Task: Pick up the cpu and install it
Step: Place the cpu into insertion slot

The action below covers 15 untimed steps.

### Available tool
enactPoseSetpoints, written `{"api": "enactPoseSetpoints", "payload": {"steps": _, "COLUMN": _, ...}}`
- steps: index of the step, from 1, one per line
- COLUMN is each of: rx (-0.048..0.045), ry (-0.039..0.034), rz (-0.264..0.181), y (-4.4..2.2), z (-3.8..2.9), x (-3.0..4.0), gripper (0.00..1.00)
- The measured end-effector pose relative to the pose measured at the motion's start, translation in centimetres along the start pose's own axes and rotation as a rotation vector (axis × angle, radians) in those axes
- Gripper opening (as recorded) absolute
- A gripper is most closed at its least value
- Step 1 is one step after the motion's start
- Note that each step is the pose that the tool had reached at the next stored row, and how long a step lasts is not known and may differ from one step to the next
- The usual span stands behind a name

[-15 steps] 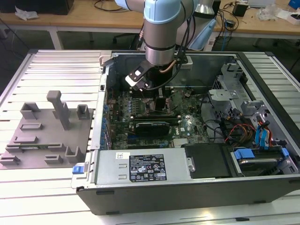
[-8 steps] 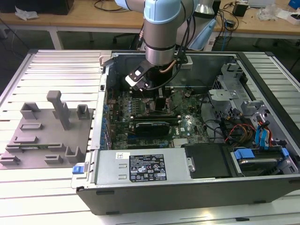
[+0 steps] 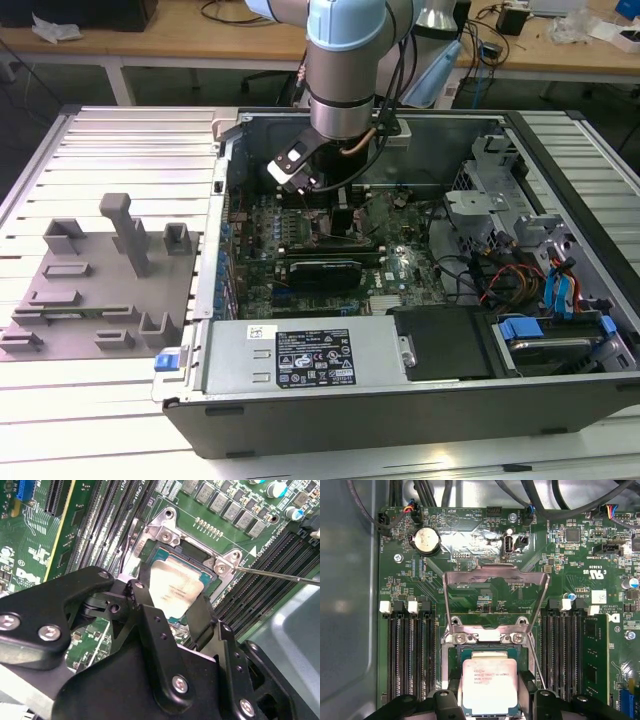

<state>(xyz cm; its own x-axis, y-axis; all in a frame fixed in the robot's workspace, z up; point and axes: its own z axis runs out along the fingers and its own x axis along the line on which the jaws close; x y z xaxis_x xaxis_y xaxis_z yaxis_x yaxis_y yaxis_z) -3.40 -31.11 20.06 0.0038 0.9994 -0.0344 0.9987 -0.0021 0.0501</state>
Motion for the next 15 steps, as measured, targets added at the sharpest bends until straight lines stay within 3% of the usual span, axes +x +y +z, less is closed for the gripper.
{"api": "enactPoseSetpoints", "payload": {"steps": 15, "rx": 0.0001, "ry": -0.0001, "rz": 0.000, "y": 0.08, "z": 0.09, "x": 0.01, "gripper": 0.53}}
